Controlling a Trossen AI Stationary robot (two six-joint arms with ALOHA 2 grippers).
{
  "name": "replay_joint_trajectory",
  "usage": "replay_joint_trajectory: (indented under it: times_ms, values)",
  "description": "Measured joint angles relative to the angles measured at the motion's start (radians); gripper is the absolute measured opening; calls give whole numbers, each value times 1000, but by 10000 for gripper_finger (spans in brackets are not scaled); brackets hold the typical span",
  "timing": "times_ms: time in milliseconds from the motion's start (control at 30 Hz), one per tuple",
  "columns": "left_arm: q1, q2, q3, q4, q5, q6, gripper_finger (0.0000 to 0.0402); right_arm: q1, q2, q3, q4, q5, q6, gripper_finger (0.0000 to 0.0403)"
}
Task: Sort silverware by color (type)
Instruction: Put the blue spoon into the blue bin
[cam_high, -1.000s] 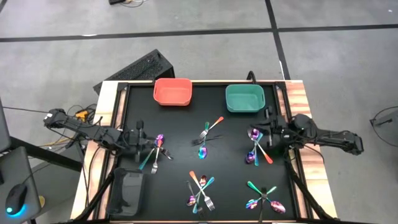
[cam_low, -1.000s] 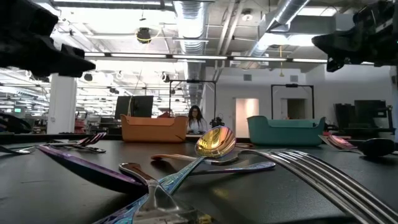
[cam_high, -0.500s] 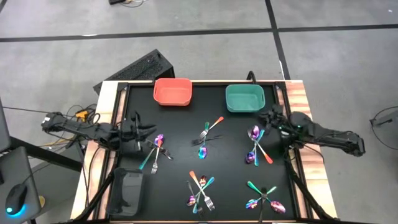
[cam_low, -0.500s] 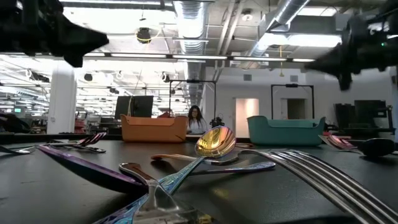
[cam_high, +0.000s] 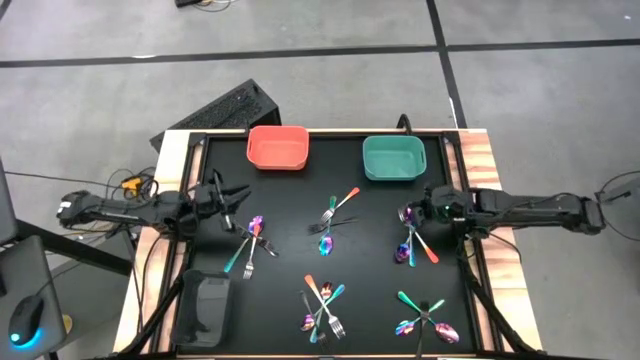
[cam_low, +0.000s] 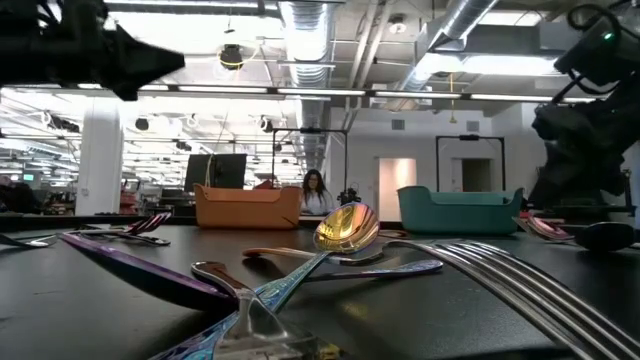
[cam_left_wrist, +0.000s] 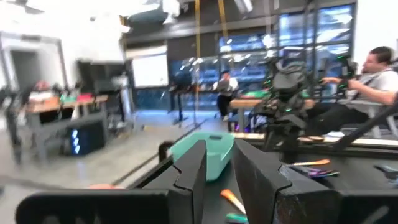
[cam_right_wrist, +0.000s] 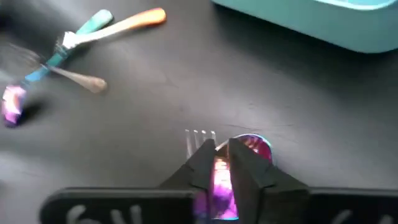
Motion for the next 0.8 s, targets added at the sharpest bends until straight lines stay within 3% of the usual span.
replay_joint_trajectory:
  times_ms: [167,333,533,800]
  values:
    - [83,122,0,12,24,-105,80,-25,54,0,143,56,-95,134]
    - [133,252,1,102,20,-118,99,-84,59,58,124,-6,-110,184]
    - [140,389,33,227,39,-87,103,-139,91,190,-121,-36,-99,195]
    - [140,617,125,229,38,-114,133,-203,220,203,-173,-193,-60,193]
